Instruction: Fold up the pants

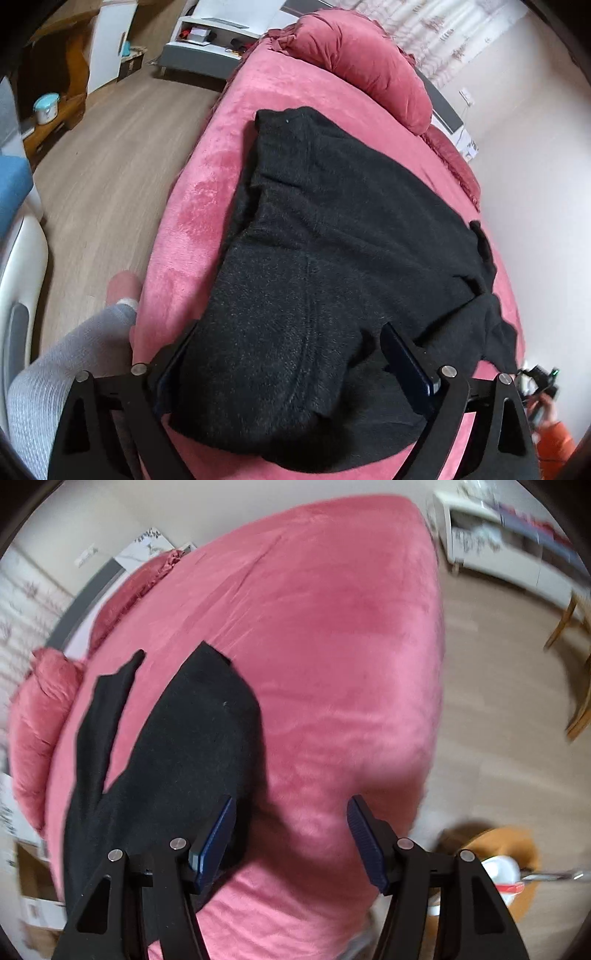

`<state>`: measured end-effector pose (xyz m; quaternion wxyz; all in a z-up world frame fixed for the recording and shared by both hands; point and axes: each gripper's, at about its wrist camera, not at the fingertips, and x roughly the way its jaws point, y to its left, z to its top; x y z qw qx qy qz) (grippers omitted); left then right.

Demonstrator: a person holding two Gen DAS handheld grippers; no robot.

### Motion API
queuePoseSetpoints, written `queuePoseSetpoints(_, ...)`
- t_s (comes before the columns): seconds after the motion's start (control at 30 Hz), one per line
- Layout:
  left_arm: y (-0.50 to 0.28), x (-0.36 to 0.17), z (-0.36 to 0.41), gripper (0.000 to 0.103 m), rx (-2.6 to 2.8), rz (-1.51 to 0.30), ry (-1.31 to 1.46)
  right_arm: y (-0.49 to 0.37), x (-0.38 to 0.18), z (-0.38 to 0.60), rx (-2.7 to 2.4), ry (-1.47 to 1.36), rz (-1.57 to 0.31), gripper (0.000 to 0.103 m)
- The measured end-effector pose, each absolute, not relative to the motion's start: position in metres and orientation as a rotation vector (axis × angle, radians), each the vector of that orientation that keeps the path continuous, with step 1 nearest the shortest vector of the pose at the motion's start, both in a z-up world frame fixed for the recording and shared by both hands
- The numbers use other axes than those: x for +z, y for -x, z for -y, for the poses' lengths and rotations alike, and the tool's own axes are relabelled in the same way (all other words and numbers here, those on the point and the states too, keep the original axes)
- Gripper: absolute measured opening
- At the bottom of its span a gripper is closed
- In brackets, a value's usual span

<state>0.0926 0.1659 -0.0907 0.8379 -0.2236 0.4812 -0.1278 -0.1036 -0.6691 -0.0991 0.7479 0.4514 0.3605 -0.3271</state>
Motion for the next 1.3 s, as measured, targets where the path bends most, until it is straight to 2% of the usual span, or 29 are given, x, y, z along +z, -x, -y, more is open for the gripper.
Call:
queuePoseSetpoints(0.2, -0.084, -0.088, -0.188, 0.087, -0.252, -0.989, 0.726, 0.102, -0.138, 0.661, -0.589, -1.285, -0.641, 0.065)
queuePoseSetpoints(0.27, -0.085, -0.087, -0.186, 0.08, -0.227, -1.005, 0.705, 0.097, -0.146, 0.658, -0.58, -1.387, -0.574, 0.062)
queuePoseSetpoints(0.3, -0.084, -0.085, -0.182, 0.075, -0.212, -1.009, 0.665, 0.094, -0.145, 0.659, -0.563, -1.399, -0.555, 0.052)
queuePoseSetpoints(0.33, -0.084, -0.085, -0.179, 0.059, -0.193, -1.02, 0.615, 0.087, -0.143, 0.662, -0.53, -1.403, -0.558, 0.015)
queuePoseSetpoints(0.37, -0.087, -0.085, -0.174, 0.053, -0.157, -1.045, 0.515, 0.075, -0.136, 0.665, -0.532, -1.386, -0.603, 0.016)
queuePoseSetpoints(0.4, -0.087, -0.085, -0.17, 0.053, -0.147, -1.058, 0.458, 0.067, -0.126, 0.668, -0.55, -1.351, -0.625, 0.016)
queuePoseSetpoints(0.5, -0.083, -0.079, -0.17, 0.047, -0.152, -1.028, 0.449, 0.039, -0.068, 0.671, -0.518, -1.181, -0.63, 0.015)
queuePoseSetpoints(0.63, -0.08, -0.071, -0.173, 0.043, -0.177, -1.012, 0.439, 0.026, 0.053, 0.658, -0.476, -0.823, -0.494, 0.015)
queuePoseSetpoints(0.73, -0.078, -0.071, -0.17, 0.043, -0.183, -1.01, 0.429, 0.042, 0.087, 0.662, -0.478, -0.753, -0.449, 0.015)
queuePoseSetpoints(0.83, -0.074, -0.077, -0.172, 0.043, -0.183, -1.009, 0.434, 0.052, 0.057, 0.68, -0.559, -0.756, -0.589, 0.015)
queuePoseSetpoints(0.97, -0.071, -0.075, -0.164, 0.044, -0.2, -1.007, 0.374, 0.086, -0.056, 0.706, -0.775, -0.96, -0.891, 0.015)
queuePoseSetpoints(1.0, -0.071, -0.074, -0.161, 0.044, -0.203, -1.004, 0.356, 0.099, -0.077, 0.708, -0.794, -1.048, -0.906, 0.015)
queuePoseSetpoints(1.07, -0.072, -0.074, -0.161, 0.045, -0.202, -1.01, 0.353, 0.121, -0.104, 0.711, -0.8, -1.253, -0.814, 0.015)
queuePoseSetpoints(1.17, -0.076, -0.076, -0.163, 0.044, -0.188, -1.022, 0.382, 0.109, -0.081, 0.717, -0.772, -1.263, -0.773, 0.015)
queuePoseSetpoints(1.3, -0.074, -0.075, -0.164, 0.044, -0.182, -1.016, 0.396, 0.039, 0.001, 0.704, -0.619, -1.132, -0.7, 0.015)
